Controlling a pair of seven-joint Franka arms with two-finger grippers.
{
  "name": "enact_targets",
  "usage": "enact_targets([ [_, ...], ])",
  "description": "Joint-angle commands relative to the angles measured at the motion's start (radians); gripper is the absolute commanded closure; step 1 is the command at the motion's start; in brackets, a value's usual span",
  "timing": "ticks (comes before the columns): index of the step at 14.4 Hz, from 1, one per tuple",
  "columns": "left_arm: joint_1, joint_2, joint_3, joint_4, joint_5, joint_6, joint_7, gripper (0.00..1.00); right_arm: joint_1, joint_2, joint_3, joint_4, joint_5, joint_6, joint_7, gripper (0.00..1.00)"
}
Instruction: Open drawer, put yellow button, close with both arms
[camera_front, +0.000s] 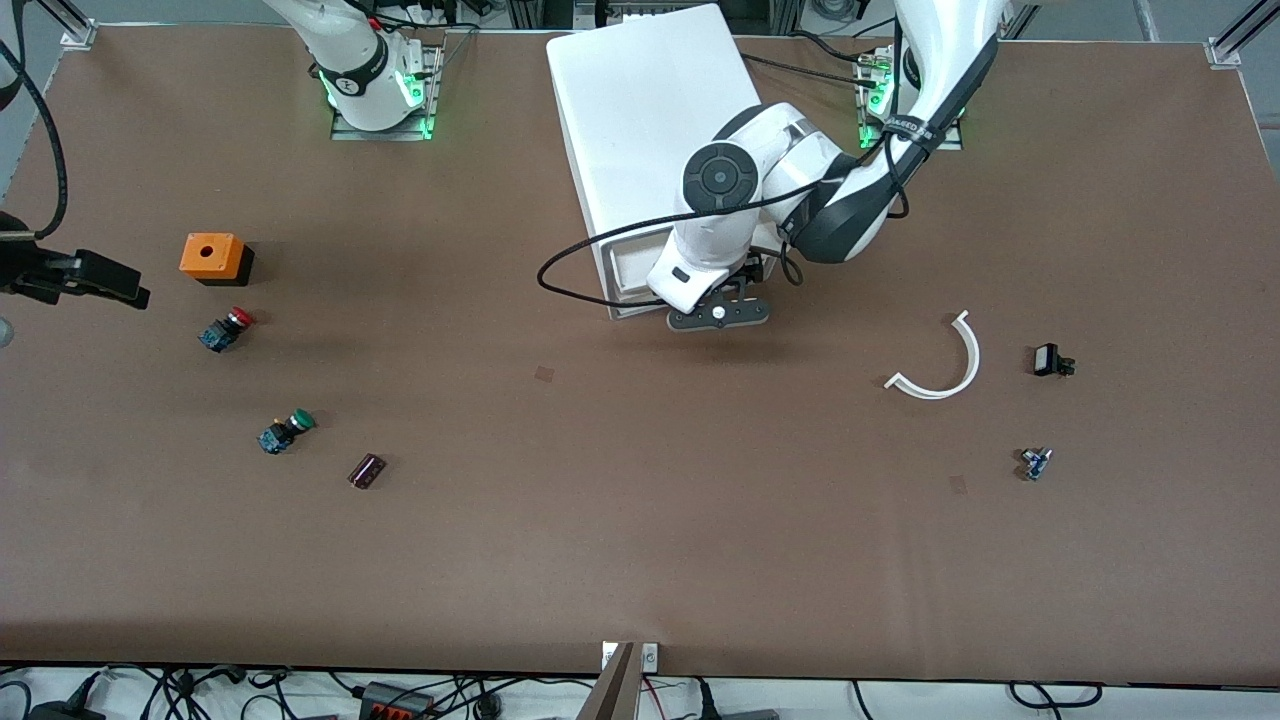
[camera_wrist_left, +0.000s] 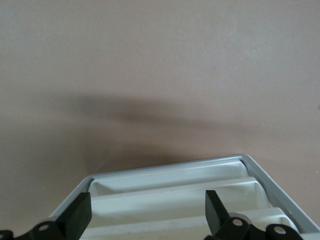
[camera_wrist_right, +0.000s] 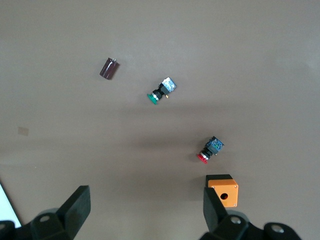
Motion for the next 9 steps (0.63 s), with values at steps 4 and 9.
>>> enact_targets([
  [4,0.021,-0.035,-0.054,-0.054,-0.065,-0.010,-0.041,0.00,0.002,-0.149,0.007,-0.222,-0.018,0.112,-0.016,0.00],
  [9,0.127,-0.041,-0.156,-0.084,-0.091,-0.010,-0.039,0.00,-0.004,-0.138,0.005,-0.223,-0.011,0.115,-0.016,0.00],
])
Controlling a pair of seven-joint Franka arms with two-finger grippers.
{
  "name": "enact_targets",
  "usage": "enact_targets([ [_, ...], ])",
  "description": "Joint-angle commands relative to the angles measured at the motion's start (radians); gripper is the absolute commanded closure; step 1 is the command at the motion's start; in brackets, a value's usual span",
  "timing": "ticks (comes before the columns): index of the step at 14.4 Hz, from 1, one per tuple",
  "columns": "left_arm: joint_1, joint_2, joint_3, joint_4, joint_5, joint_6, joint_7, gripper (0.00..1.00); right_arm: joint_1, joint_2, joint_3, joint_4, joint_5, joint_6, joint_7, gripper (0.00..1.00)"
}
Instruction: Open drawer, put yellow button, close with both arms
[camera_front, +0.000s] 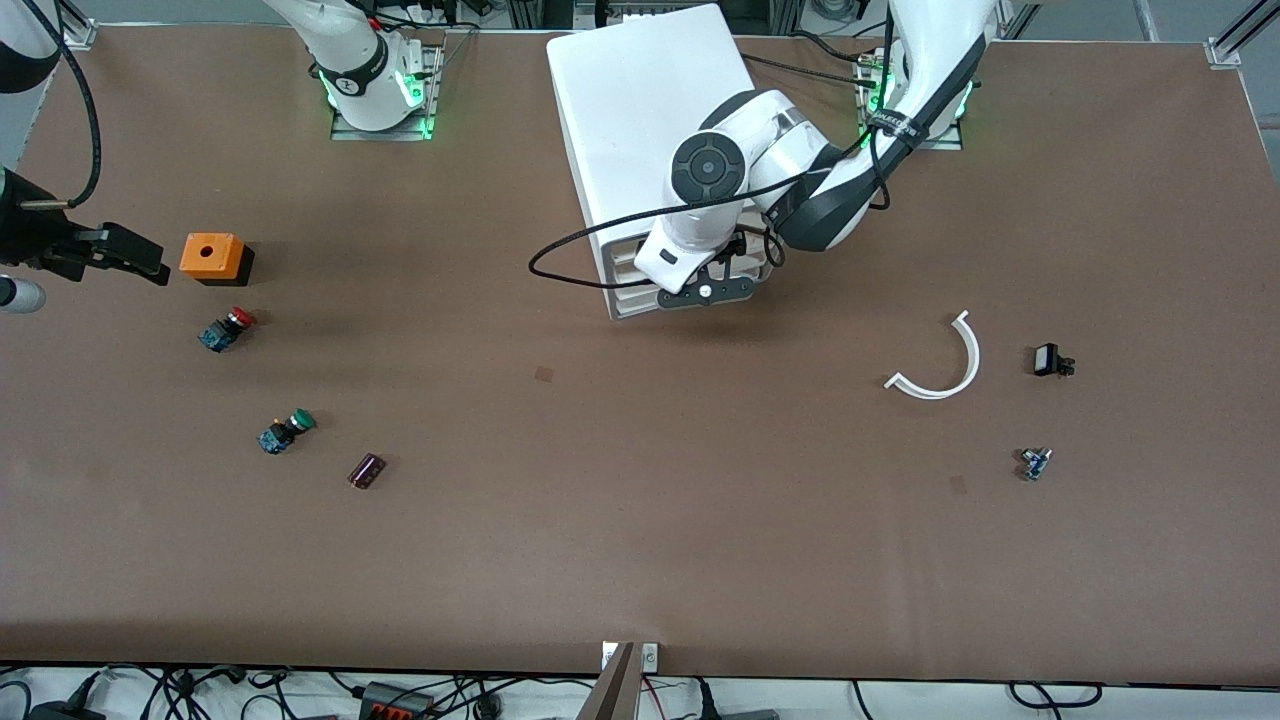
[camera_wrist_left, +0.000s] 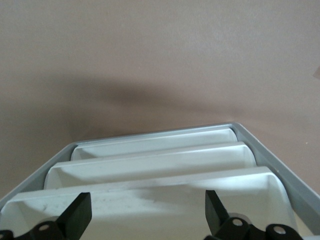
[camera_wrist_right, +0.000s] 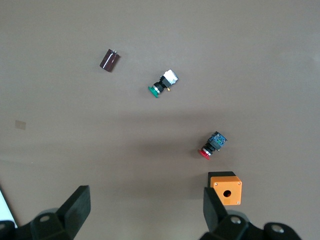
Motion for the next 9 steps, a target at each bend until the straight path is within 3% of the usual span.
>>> enact_targets([
  [1,0.087,-0.038,-0.078,-0.045,-0.020,-0.004,-0.006,0.00,-0.005,-0.016,0.003,-0.028,-0.008,0.020,-0.014,0.00],
  [5,0.113,-0.044,-0.071,-0.030,-0.003,-0.010,0.032,0.00,-0.004,0.004,0.003,-0.010,-0.008,0.010,0.003,0.00],
  [9,0.209,-0.096,-0.074,-0.024,0.065,-0.069,0.078,0.00,-0.002,0.012,0.001,-0.010,-0.010,0.010,0.003,0.00],
])
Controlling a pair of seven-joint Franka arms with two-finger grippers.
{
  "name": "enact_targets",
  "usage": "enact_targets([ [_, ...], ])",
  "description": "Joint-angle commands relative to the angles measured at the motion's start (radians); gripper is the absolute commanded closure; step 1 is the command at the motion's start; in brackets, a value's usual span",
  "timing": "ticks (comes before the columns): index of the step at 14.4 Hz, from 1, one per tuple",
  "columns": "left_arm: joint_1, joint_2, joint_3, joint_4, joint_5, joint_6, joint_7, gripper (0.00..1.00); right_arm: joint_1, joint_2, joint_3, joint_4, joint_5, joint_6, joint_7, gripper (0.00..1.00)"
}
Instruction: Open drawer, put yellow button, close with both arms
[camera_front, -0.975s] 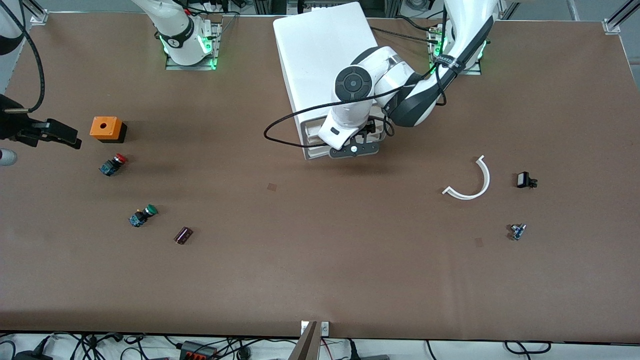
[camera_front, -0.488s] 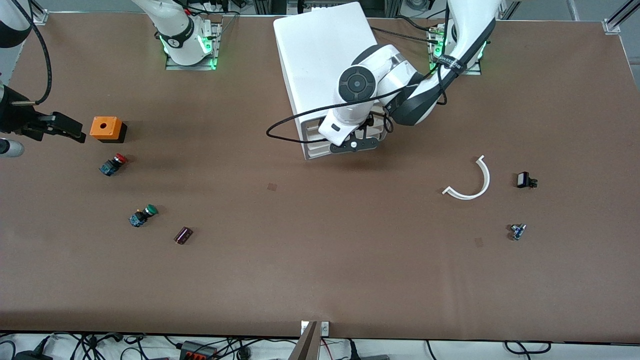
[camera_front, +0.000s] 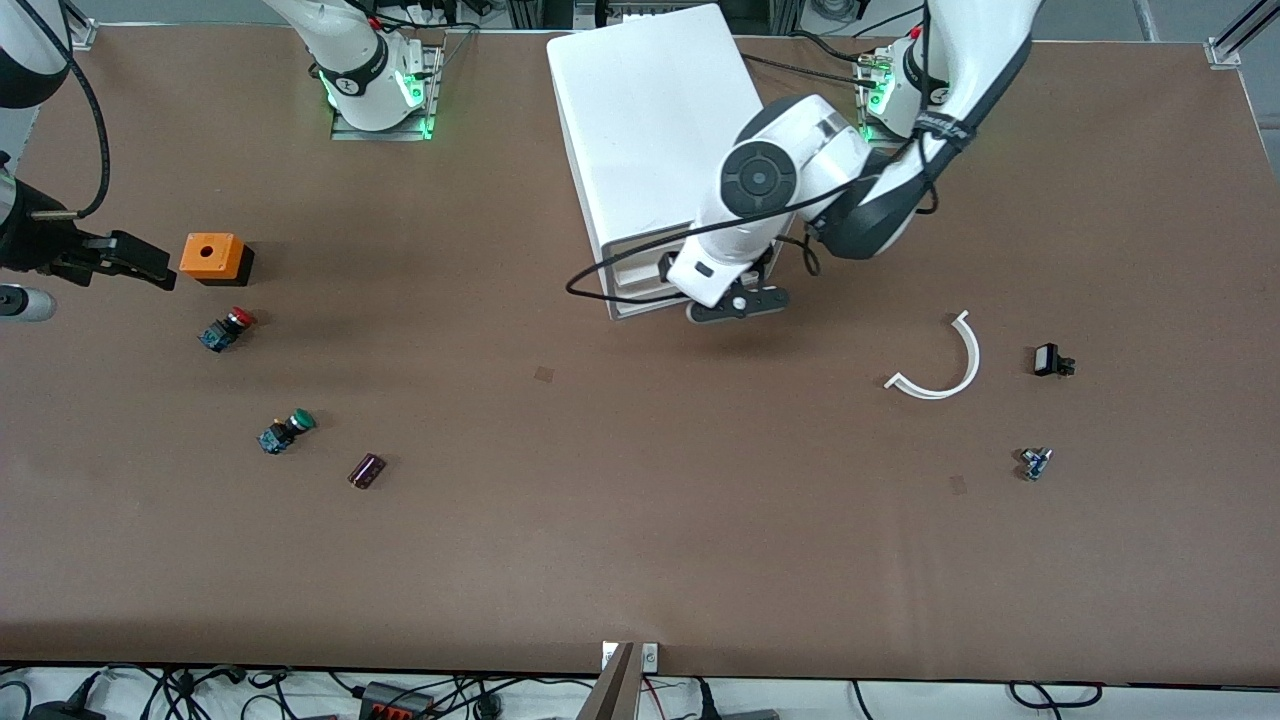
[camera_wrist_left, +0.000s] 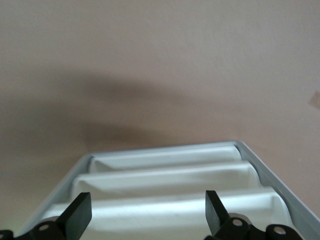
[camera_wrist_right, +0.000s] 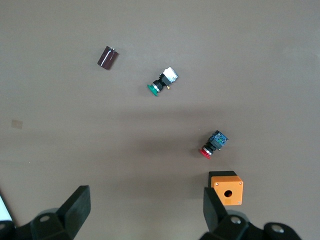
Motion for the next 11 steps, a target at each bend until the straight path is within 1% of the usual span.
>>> enact_targets([
  [1,0.080,-0.075,-0.012,0.000,0.086,-0.099,0.086,0.00,0.000,-0.003,0.003,-0.004,-0.014,0.007,0.002,0.00],
  [3,0.140,-0.077,-0.015,0.058,0.132,-0.184,0.203,0.00,0.000,-0.003,0.003,-0.004,-0.014,0.005,0.002,0.00],
  [6,0.240,-0.084,-0.020,0.135,0.131,-0.291,0.397,0.00,0.002,-0.002,0.004,-0.004,-0.014,0.013,0.002,0.00],
  [8,0.284,-0.098,-0.017,0.187,0.119,-0.322,0.491,0.00,0.000,-0.002,0.004,-0.004,-0.014,0.016,0.002,0.00],
  [9,0.310,-0.113,-0.012,0.191,0.114,-0.328,0.543,0.00,0.000,-0.002,0.004,-0.004,-0.013,0.016,0.004,0.00],
  [10,0.314,-0.151,0.002,0.182,0.109,-0.328,0.610,0.00,0.000,-0.002,0.004,-0.004,-0.013,0.016,0.002,0.00],
  [11,0.309,-0.181,0.050,0.176,0.087,-0.328,0.668,0.00,0.000,-0.002,0.004,-0.004,-0.014,0.016,0.002,0.00],
])
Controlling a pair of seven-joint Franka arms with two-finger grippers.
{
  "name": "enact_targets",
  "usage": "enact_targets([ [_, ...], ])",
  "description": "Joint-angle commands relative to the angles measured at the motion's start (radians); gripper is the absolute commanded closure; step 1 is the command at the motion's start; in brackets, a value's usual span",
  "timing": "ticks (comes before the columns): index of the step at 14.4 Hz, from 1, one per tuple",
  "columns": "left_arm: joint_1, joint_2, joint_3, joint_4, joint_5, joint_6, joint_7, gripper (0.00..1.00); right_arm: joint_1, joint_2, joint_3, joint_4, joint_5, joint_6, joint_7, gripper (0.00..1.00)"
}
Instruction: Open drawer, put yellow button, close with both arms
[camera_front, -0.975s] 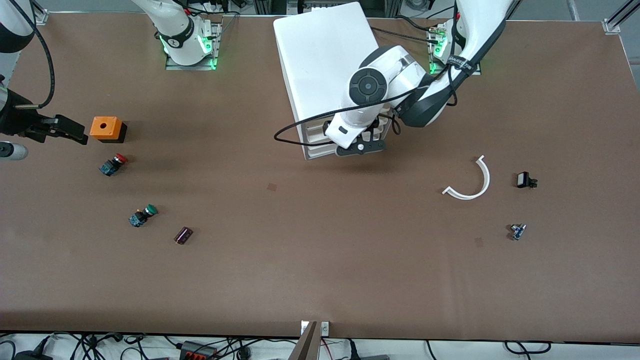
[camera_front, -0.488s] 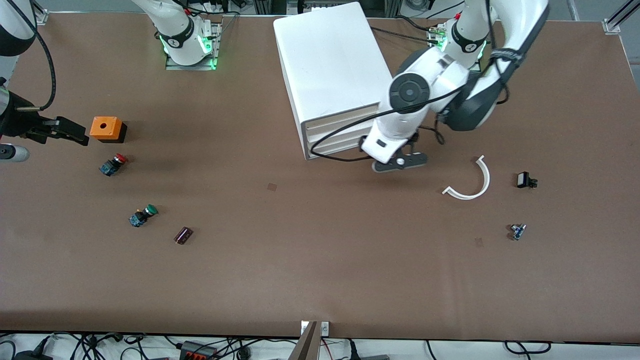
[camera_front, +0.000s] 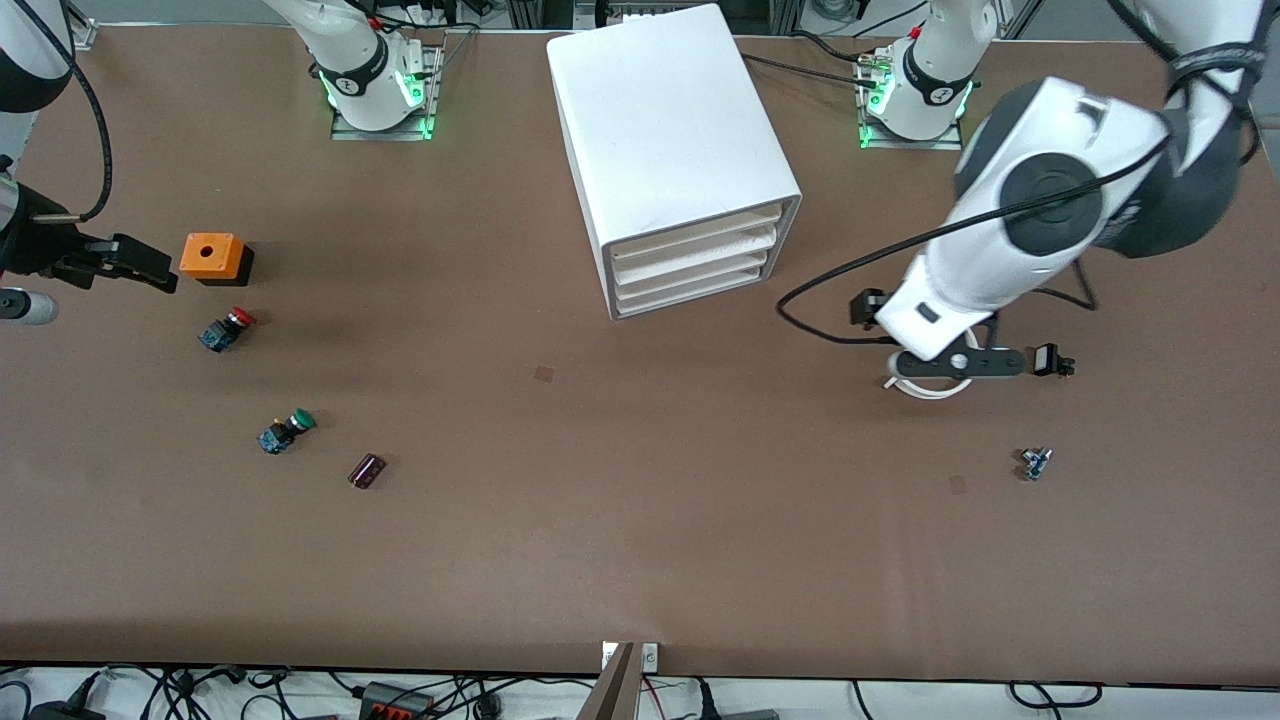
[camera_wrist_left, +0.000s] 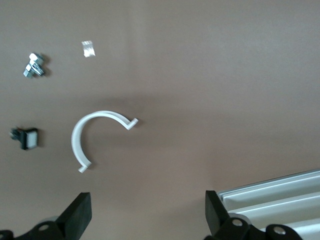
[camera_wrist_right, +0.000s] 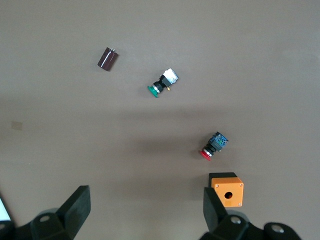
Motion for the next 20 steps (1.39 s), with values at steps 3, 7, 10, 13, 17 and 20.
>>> enact_targets([
  [3,-0.088,-0.175,0.314,-0.069,-0.182,-0.022,0.348,0.00,0.001,-0.005,0.004,-0.004,-0.014,0.010,0.004,0.00],
  [7,-0.208,-0.303,0.545,-0.146,-0.193,0.042,0.559,0.00,0.004,-0.008,0.011,-0.007,-0.017,0.007,0.002,0.00],
  [10,-0.270,-0.362,0.619,-0.161,-0.193,0.052,0.559,0.00,0.010,-0.012,0.013,-0.014,-0.017,0.003,0.004,0.00],
  [13,-0.275,-0.359,0.620,-0.166,-0.216,0.072,0.558,0.00,0.026,-0.017,0.013,-0.015,-0.019,0.001,0.002,0.00],
  [17,-0.271,-0.397,0.646,-0.236,-0.261,0.096,0.570,0.00,0.022,-0.049,0.011,-0.044,-0.019,0.003,0.002,0.00],
  [20,-0.262,-0.396,0.645,-0.246,-0.259,0.090,0.570,0.00,0.027,-0.057,0.011,-0.044,-0.019,-0.003,0.002,0.00],
])
